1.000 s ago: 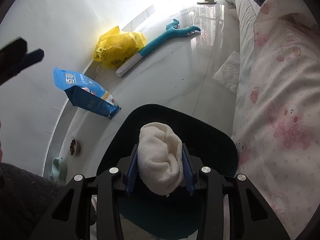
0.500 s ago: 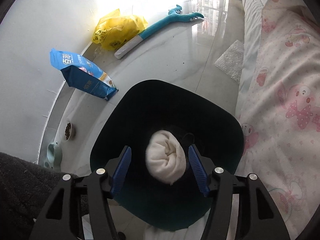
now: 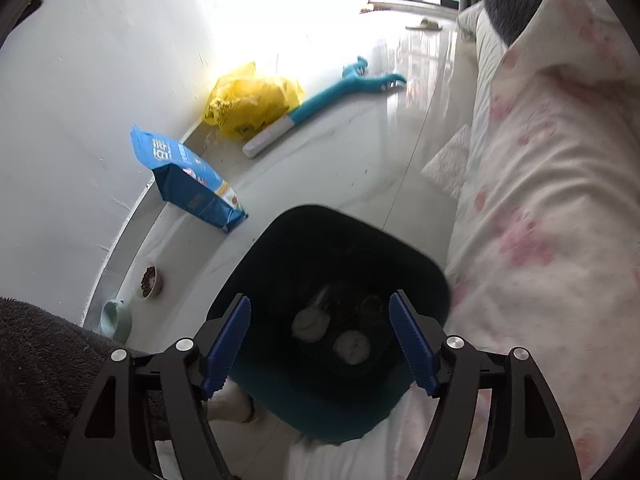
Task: Collect trash
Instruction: 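Move both open tools back over the bed toward the black clip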
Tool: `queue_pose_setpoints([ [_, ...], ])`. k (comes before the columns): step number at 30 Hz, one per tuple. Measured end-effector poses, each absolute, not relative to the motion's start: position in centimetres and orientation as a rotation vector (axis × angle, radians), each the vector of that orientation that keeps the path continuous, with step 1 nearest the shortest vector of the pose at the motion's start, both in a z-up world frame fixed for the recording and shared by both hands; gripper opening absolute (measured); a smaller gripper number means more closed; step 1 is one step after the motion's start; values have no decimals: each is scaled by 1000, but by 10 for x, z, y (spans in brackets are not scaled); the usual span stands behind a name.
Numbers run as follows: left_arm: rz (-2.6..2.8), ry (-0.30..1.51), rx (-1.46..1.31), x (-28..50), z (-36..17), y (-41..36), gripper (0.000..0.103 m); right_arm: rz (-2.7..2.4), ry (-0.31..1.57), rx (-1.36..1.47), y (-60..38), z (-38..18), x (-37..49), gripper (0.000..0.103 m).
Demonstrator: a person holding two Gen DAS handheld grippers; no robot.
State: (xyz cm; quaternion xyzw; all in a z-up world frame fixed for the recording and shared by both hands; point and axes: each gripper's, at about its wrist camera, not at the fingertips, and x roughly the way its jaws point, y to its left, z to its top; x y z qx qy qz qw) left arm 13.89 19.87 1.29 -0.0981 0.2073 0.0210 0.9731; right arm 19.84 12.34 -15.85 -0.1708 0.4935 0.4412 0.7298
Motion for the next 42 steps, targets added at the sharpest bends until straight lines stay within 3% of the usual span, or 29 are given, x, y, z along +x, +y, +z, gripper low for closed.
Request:
queue_pose_setpoints([
  [18, -21, 363, -218, 168, 15, 133, 92, 874, 767, -231, 16, -82, 231, 80],
  [42, -175, 466, -160, 215, -11, 29, 92, 427, 719, -53, -151, -81, 280, 81],
])
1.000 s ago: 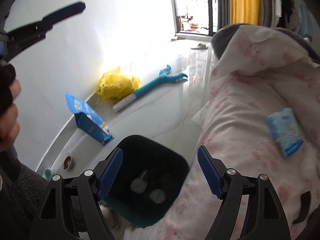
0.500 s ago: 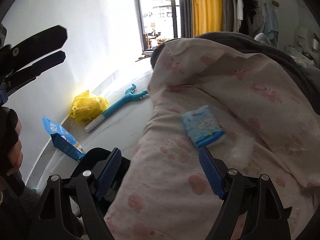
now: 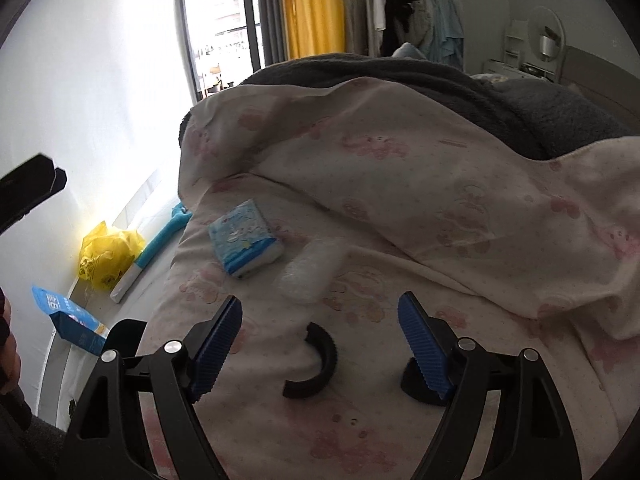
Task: Collect trash
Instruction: 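Move both open tools back over the bed toward the black clip, then grasp the black curved clip with the left tool while the right tool closes on a black clip piece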
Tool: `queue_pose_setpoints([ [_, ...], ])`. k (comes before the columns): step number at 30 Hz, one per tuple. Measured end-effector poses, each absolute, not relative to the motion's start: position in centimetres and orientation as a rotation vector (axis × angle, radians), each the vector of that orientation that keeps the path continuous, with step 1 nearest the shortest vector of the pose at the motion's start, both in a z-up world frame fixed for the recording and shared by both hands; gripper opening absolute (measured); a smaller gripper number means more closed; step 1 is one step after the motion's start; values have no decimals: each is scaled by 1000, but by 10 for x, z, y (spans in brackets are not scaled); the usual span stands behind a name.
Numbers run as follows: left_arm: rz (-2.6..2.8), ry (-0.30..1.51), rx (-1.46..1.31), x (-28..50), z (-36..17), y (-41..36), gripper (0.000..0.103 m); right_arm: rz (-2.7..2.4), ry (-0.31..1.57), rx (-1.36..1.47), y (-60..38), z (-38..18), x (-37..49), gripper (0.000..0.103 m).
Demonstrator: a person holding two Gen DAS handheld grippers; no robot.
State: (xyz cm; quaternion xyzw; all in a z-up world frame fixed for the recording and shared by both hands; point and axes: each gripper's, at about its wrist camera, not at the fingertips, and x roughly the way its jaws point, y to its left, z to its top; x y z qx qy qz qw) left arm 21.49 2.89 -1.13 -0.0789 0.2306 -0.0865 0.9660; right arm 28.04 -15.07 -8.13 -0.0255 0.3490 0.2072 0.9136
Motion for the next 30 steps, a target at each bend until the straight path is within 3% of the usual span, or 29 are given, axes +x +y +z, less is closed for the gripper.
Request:
queue_pose_setpoints([
  [16, -223, 549, -110, 231, -33, -10, 92, 311, 816, 9, -201, -106, 296, 81],
  [27, -257, 566, -89, 236, -38, -38, 92, 337, 897, 21, -214, -124, 301, 51],
  [30, -263, 573, -75, 238, -41, -44, 92, 348, 891, 11, -215, -123, 299, 47],
])
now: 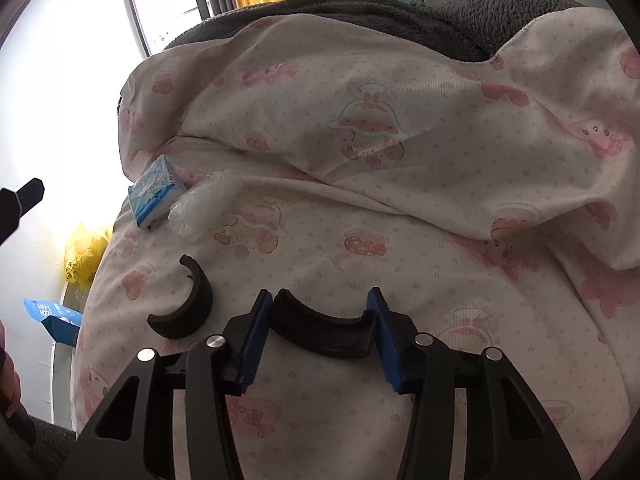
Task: Collect trash
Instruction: 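Grasp the black curved clip with the left tool while the right tool closes on a black clip piece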
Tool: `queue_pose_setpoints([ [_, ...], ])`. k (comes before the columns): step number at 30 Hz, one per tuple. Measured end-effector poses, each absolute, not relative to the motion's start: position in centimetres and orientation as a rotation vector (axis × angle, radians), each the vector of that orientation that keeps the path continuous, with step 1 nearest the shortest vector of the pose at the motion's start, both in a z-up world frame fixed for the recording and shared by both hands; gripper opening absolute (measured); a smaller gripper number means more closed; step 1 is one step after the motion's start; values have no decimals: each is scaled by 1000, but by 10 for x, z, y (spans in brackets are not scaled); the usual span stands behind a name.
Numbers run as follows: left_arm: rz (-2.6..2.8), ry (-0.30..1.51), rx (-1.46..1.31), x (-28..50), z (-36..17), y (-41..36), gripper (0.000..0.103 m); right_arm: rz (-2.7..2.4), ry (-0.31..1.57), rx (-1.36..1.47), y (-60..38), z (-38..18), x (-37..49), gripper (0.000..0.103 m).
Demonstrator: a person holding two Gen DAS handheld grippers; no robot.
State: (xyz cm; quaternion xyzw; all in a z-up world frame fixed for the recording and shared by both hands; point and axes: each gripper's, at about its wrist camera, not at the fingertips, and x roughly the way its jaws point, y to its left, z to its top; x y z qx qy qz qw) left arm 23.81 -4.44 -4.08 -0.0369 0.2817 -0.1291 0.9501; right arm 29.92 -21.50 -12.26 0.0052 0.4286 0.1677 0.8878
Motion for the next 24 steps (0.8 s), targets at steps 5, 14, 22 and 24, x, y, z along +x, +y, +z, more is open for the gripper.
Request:
queue_pose_setpoints([
  [5, -283, 609, -82, 242, -50, -52, 92, 364, 879, 36, -221, -117, 298, 47],
  [14, -292, 688, -102, 255, -77, -70, 92, 389, 783, 129, -245, -82, 289, 47],
  [22, -277, 753, -56, 264, -99, -94, 82, 424, 754, 182, -259, -68, 285, 47],
  [24, -270, 769, -45, 267, -104, -98, 80, 426, 753, 188, -265, -67, 283, 47],
])
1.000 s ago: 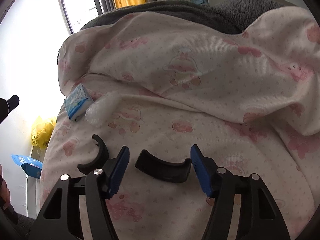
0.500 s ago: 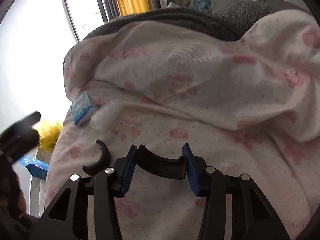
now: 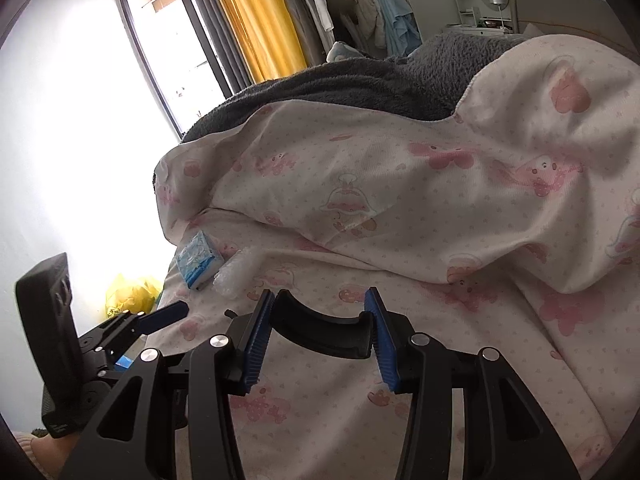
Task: Collect trash
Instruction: 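Grasp the black curved clip with the left tool while the right tool closes on a black clip piece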
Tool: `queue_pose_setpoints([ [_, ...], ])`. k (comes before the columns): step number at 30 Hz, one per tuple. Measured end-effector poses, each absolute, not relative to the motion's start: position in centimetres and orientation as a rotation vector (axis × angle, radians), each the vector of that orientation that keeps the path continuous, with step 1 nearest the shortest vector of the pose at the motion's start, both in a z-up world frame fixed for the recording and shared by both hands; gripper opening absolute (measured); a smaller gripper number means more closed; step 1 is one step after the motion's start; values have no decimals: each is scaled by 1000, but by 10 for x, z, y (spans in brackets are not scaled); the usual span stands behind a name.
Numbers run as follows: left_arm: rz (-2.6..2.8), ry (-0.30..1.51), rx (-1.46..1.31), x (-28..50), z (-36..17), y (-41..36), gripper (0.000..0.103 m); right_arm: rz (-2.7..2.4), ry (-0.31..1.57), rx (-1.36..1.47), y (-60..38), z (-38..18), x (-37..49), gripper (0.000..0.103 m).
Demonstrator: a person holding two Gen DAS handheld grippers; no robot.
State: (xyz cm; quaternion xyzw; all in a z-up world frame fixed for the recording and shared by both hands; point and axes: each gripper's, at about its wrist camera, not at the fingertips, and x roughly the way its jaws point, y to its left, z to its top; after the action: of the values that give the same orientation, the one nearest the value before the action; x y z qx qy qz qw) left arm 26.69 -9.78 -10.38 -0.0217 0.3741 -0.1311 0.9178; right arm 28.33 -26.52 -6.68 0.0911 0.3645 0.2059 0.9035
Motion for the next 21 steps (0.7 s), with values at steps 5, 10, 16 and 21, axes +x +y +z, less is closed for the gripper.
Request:
queue_pose_setpoints([
  [5, -252, 820, -45, 276, -113, -103, 75, 414, 758, 199, -280, -69, 282, 47],
  [10, -223, 860, -39, 284, -123, -105, 70, 408, 761, 203, -291, -72, 281, 47],
  [16, -218, 857, -32, 285, -126, -106, 55, 404, 765, 202, -297, -74, 281, 47],
  [21, -233, 849, -33, 286, -124, -105, 33, 406, 762, 199, -296, -72, 281, 47],
])
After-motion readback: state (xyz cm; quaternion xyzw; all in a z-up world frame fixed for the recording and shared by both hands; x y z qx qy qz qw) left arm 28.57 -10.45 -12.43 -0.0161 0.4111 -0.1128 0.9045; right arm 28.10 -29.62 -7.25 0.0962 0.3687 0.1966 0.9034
